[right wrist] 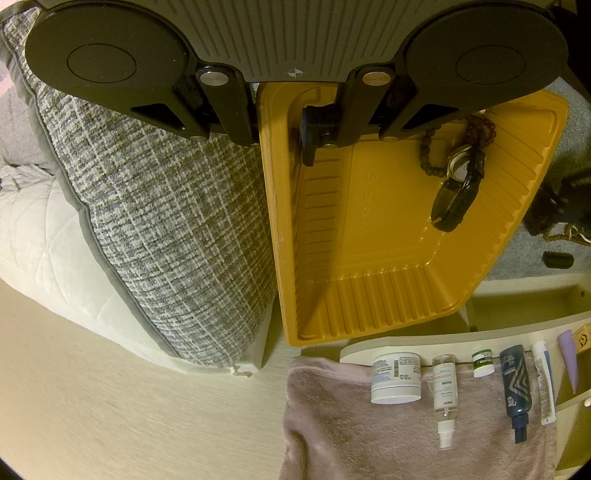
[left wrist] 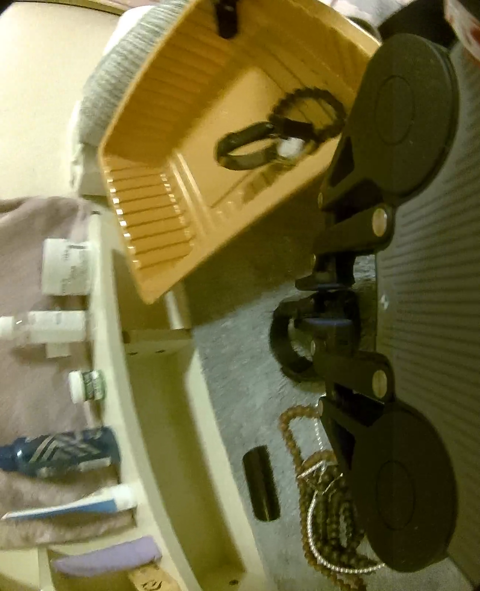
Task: Organize jewelry
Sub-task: 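Carry the round-face watch over the tray and open the left tool, then move the left tool to the necklaces and grasp the white pearl necklace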
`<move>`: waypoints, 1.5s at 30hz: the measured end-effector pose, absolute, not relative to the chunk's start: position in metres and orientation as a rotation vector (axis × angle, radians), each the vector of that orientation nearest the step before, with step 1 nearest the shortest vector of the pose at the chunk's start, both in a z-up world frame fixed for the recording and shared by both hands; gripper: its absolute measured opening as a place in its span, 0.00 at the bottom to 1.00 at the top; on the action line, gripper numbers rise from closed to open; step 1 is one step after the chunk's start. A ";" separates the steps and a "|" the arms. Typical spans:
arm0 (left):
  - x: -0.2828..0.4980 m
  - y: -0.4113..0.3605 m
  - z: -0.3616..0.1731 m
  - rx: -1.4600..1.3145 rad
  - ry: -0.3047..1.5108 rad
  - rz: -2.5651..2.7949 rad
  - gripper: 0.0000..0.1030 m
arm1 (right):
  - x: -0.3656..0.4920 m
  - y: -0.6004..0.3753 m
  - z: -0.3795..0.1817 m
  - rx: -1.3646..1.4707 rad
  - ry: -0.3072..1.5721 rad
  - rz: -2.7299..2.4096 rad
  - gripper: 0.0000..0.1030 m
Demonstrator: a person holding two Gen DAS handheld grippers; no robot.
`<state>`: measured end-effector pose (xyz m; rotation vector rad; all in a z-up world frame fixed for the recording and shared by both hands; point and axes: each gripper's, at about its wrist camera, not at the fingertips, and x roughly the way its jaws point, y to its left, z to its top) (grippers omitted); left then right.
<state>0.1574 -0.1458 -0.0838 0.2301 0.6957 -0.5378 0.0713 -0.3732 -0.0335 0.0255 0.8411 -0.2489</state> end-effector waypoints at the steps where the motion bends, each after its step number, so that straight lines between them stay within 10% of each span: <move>1: 0.157 -0.146 -0.086 0.236 0.693 -0.541 0.13 | 0.071 -0.373 -0.034 0.027 0.842 -0.249 0.07; 36: 0.135 -0.214 -0.039 0.125 0.626 -0.786 0.09 | 0.074 -0.375 -0.034 0.030 0.844 -0.249 0.07; 45: 0.132 -0.193 -0.031 0.100 0.569 -0.736 0.21 | 0.073 -0.374 -0.033 0.024 0.844 -0.248 0.07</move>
